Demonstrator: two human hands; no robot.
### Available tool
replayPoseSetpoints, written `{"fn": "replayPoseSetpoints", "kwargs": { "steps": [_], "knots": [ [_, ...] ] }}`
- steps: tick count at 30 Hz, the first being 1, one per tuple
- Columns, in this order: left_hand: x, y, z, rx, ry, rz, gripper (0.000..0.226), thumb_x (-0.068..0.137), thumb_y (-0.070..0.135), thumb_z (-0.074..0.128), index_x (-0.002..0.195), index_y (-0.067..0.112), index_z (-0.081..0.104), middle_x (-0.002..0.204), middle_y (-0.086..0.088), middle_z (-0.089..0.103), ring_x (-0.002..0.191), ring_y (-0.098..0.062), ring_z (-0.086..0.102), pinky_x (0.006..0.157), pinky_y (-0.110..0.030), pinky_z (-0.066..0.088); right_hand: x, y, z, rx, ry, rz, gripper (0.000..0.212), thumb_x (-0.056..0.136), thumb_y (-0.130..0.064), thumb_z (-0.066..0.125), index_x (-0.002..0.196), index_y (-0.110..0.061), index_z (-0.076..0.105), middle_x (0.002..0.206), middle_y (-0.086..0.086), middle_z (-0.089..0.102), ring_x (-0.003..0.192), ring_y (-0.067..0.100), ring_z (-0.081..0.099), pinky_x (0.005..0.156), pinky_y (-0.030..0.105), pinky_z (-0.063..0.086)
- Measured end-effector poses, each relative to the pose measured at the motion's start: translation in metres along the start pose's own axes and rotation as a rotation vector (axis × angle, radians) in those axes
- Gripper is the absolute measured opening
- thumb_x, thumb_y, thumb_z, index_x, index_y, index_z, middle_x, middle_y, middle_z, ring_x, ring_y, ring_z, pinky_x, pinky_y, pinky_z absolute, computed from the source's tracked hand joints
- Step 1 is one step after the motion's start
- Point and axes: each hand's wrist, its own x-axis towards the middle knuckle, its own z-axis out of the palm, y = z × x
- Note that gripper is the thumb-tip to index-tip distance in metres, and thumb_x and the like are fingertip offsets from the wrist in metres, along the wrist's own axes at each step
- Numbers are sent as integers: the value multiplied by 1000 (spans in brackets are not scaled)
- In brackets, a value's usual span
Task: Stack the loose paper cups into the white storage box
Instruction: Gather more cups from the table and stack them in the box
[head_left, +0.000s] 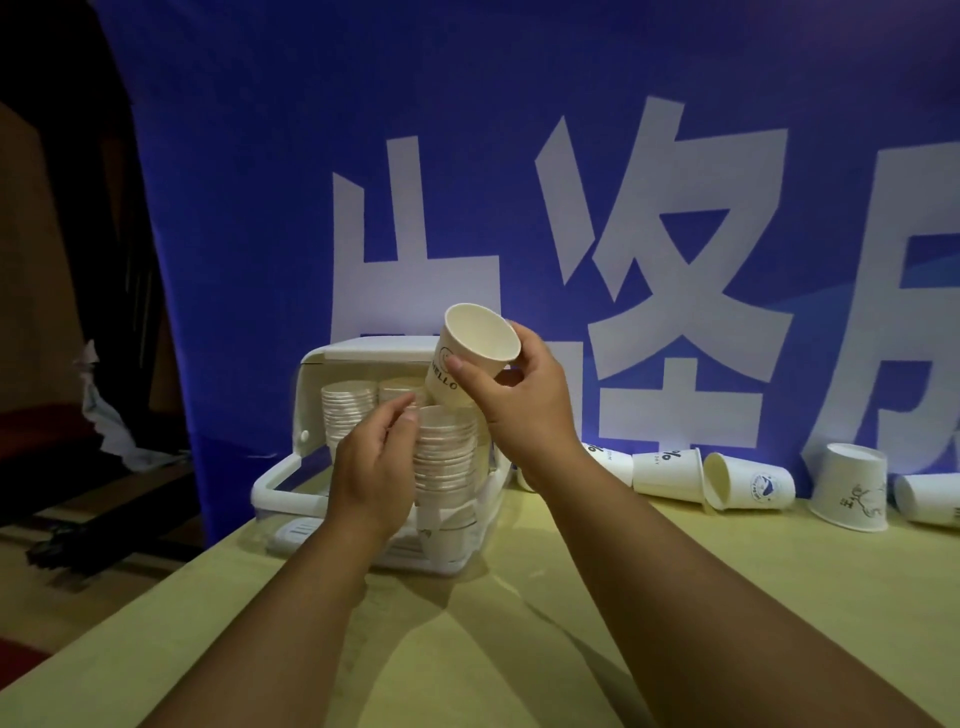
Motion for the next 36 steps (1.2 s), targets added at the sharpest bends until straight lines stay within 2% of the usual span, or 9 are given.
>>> {"fn": "replayPoseSetpoints", "kwargs": {
  "steps": [5, 9, 11, 14, 18, 24, 29, 33, 36],
  "knots": [
    [1, 0, -1, -29, 64, 23, 35, 108, 42, 40, 142, 38, 48, 114, 21, 64, 96, 4, 67, 74, -21, 54, -6, 9, 3, -247, -133, 59, 85, 75, -57, 80, 147, -37, 38, 127, -14, 54, 114, 11, 56, 95, 38, 55],
    [2, -1, -3, -9, 74, 14, 36, 110, 37, 38, 145, 40, 46, 116, 17, 64, 101, -2, 66, 72, -18, 52, -10, 15, -2, -346, -120, 82, 57, 89, -63, 61, 136, -34, 52, 112, -14, 60, 105, 11, 61, 85, 32, 53],
    [3, -4, -4, 24, 72, 13, 32, 110, 39, 40, 139, 40, 53, 118, 13, 67, 104, -7, 66, 76, -24, 56, -11, 19, -3, -418, -116, 79, 42, 97, -58, 52, 127, -29, 61, 108, -12, 65, 99, 9, 62, 76, 25, 48],
    [5, -12, -6, 89, 56, 15, 24, 107, 39, 48, 124, 43, 64, 112, 15, 72, 103, -8, 68, 85, -44, 62, -15, 26, -4, -448, -136, 93, 39, 101, -52, 46, 125, -27, 64, 107, -11, 66, 90, 6, 59, 67, 18, 42],
    [4, -11, -7, 128, 53, 8, 21, 105, 37, 52, 118, 44, 67, 107, 17, 72, 102, -8, 68, 87, -48, 61, -17, 30, -6, -404, -139, 115, 33, 102, -50, 47, 124, -30, 62, 111, -9, 68, 94, 9, 64, 66, 17, 45],
    [2, -6, -15, 129, -108, -66, 32, 87, 44, 58, 119, 43, 62, 110, 12, 72, 103, -12, 69, 88, -48, 60, -19, 38, -5, -398, -236, 156, 46, 99, -58, 45, 129, -27, 63, 119, -7, 68, 101, 14, 66, 91, 41, 58],
    [3, -2, -22, 270, -234, -105, 60, 71, 30, 76, 127, 41, 60, 110, 14, 72, 100, -9, 68, 86, -40, 59, -20, 44, -11, -490, -394, 126, 41, 94, -38, 67, 134, -31, 61, 118, -7, 71, 102, 10, 67, 90, 38, 59],
    [12, -2, -31, 253, -256, -132, 61, 74, 17, 84, 126, 39, 61, 110, 12, 74, 102, -12, 70, 90, -41, 58, -19, 43, -3, -507, -443, 110, 45, 91, -27, 73, 134, -29, 62, 119, -8, 71, 104, 10, 66, 92, 37, 58],
    [18, -5, -43, 232, -245, -144, 57, 80, 8, 83, 125, 35, 62, 107, 13, 73, 101, -8, 70, 86, -32, 56, -18, 42, 12, -539, -451, 73, 43, 90, -25, 74, 132, -30, 63, 119, -9, 71, 104, 10, 66, 93, 34, 56]
  ]
}}
